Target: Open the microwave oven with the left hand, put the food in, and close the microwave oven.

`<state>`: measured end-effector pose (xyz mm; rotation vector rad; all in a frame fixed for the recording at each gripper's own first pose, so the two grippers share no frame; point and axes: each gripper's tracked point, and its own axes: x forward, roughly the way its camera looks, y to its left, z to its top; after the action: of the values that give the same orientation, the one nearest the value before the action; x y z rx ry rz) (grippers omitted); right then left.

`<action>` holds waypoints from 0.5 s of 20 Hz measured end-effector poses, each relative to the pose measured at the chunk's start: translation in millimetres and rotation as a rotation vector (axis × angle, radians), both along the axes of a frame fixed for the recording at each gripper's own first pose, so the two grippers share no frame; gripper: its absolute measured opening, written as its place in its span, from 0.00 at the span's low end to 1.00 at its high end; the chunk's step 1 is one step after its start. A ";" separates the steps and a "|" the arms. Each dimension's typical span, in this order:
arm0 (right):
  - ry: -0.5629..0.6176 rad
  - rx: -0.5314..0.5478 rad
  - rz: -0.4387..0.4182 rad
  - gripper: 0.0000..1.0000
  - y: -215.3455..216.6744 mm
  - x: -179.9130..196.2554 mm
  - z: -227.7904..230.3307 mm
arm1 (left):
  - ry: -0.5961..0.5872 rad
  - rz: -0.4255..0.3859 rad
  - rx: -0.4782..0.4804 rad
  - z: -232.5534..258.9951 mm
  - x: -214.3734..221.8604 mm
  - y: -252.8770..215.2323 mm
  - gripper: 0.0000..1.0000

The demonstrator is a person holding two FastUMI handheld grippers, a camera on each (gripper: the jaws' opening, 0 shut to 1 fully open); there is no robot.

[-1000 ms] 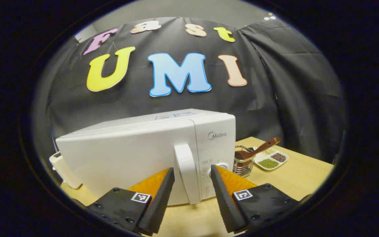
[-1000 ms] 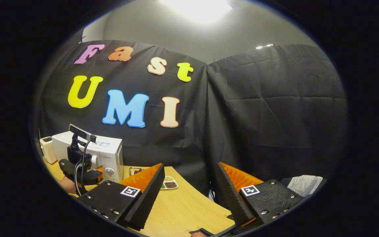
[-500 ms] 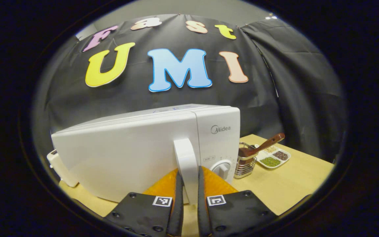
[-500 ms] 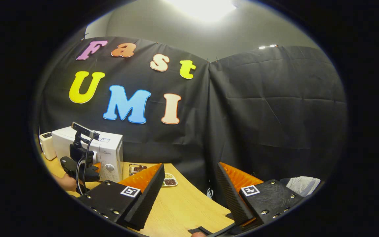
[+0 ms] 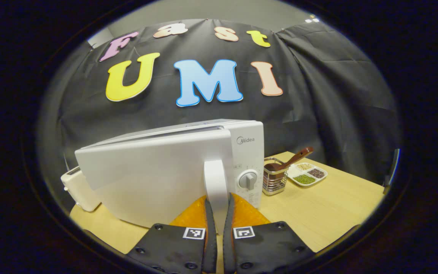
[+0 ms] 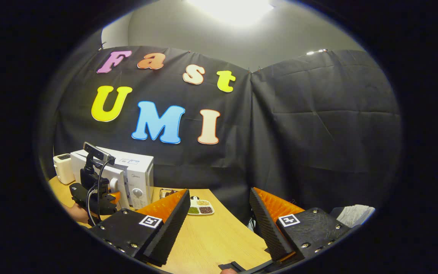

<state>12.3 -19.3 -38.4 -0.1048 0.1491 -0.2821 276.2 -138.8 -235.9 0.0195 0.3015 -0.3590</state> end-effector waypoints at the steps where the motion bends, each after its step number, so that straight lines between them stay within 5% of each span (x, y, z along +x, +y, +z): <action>1: -0.009 0.004 0.022 0.96 2.2 0.7 3.2 | 0.010 0.003 -0.006 0.7 -7.0 3.5 0.13; 10: -0.067 0.043 0.252 0.95 25.0 -9.4 15.8 | 0.059 0.107 0.048 6.3 -88.8 65.6 0.13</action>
<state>2.9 5.7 -22.6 -0.0705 0.0740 -0.0307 187.4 -73.3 -229.6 0.0398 0.3679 -0.2466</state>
